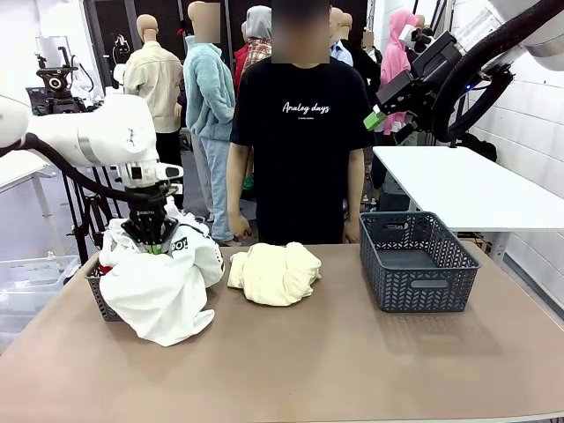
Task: Sort the tops and bottoms.
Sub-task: Sort the clothes according to human instructions.
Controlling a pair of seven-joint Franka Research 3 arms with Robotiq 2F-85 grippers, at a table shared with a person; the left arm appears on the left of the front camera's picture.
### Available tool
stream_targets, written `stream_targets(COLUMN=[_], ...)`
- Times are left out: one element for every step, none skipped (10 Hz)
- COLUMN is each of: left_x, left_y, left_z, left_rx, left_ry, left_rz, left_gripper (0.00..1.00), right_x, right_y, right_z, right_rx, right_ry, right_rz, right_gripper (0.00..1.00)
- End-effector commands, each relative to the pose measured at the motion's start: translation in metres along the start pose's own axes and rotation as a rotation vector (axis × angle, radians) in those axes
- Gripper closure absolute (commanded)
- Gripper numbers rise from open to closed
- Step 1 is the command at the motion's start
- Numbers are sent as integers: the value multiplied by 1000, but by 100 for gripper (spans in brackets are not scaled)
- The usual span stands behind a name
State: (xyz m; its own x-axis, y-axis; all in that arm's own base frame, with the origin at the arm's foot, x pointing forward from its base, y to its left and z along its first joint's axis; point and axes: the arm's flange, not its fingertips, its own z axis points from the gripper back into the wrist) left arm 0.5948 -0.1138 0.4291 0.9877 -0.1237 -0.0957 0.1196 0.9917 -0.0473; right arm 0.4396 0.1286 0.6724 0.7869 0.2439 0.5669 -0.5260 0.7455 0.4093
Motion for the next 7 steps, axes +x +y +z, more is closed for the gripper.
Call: stream_targets(left_x=[-5, -6, -10, -13, -16, -17, -17], left_y=[0, 2, 1, 2, 1, 2, 3], left_z=[-15, -10, 1, 12, 21, 24, 24], left_rx=[38, 27, 38, 42, 42, 43, 43], left_ry=[-33, -50, -76, -101, -120, -122, -117], left_rz=[44, 43, 42, 46, 46, 45, 56], left_gripper=[100, 100, 100, 100, 95, 76, 58], right_x=[-1, -1, -1, -1, -1, -1, -1], right_y=[1, 1, 1, 1, 1, 1, 1], right_z=[0, 0, 0, 0, 0, 0, 0], right_rx=[-11, -11, -11, -11, -11, -11, -11], right_ry=[8, 8, 8, 8, 8, 8, 8], right_rz=[-8, -8, -8, -8, -8, -8, -8], right_gripper=[0, 0, 0, 0, 0, 0, 0])
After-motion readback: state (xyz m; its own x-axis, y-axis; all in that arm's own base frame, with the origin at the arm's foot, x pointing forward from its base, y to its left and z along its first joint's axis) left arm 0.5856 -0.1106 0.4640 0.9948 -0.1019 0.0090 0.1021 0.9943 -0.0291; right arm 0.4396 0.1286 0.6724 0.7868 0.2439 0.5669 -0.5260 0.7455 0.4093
